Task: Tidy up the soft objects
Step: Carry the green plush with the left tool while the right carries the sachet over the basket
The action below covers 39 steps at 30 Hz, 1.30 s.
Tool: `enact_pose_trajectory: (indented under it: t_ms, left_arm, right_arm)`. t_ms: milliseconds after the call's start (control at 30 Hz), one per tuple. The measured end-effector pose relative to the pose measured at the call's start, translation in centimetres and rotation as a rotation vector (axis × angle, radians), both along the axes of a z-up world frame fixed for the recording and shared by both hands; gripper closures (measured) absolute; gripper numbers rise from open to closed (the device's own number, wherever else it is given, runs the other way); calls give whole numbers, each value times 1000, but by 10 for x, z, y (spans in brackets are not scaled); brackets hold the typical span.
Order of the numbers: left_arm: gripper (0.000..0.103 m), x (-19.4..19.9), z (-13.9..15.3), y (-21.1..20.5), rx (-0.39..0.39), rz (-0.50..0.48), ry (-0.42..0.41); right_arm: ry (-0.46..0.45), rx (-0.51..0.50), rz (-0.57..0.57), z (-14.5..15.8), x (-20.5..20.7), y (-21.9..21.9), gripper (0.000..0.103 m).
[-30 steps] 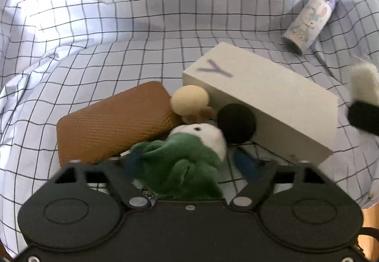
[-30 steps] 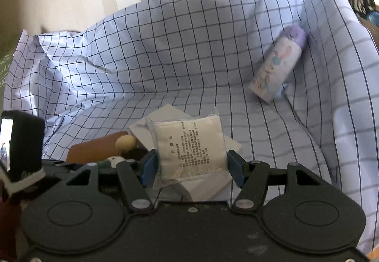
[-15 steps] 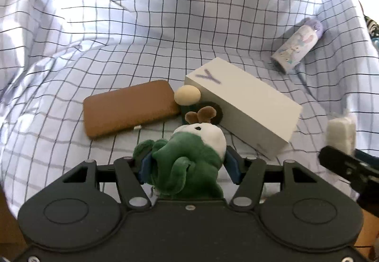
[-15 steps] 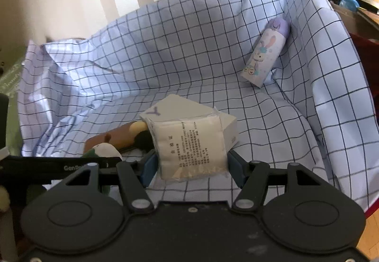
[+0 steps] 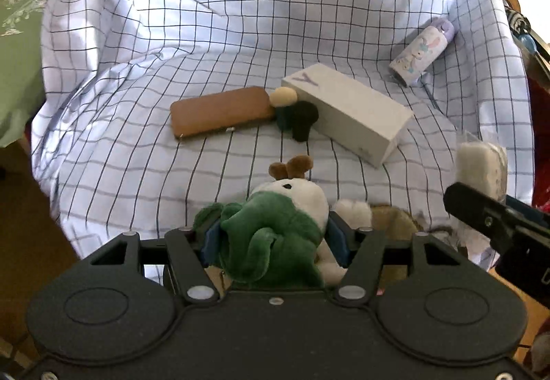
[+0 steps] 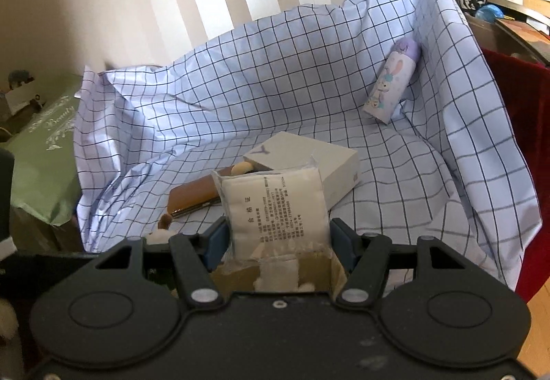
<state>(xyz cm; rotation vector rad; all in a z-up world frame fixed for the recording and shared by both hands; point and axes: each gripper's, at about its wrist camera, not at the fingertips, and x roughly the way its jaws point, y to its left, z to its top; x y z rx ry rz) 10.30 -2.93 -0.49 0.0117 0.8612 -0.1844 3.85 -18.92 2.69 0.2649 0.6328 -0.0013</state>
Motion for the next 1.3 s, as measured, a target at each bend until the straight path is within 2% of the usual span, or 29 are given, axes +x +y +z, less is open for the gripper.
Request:
enact_pose_trajectory:
  t_ms: [367, 633, 800, 1100, 1300]
  left_arm:
    - [45, -50, 3, 2, -20, 5, -33]
    - [45, -74, 16, 25, -120, 21, -49]
    - [45, -70, 18, 32, -139, 47, -53]
    - [45, -58, -10, 28, -154, 52, 32]
    - [45, -54, -14, 25, -137, 58, 21]
  right_arm:
    - [-64, 4, -15, 15, -51, 7, 40]
    - [-119, -6, -10, 29, -77, 11, 40]
    - [-105, 8, -26, 24, -76, 8, 40]
    - [-37, 6, -25, 10, -72, 10, 40]
    - [-16, 0, -25, 5, -70, 11, 40]
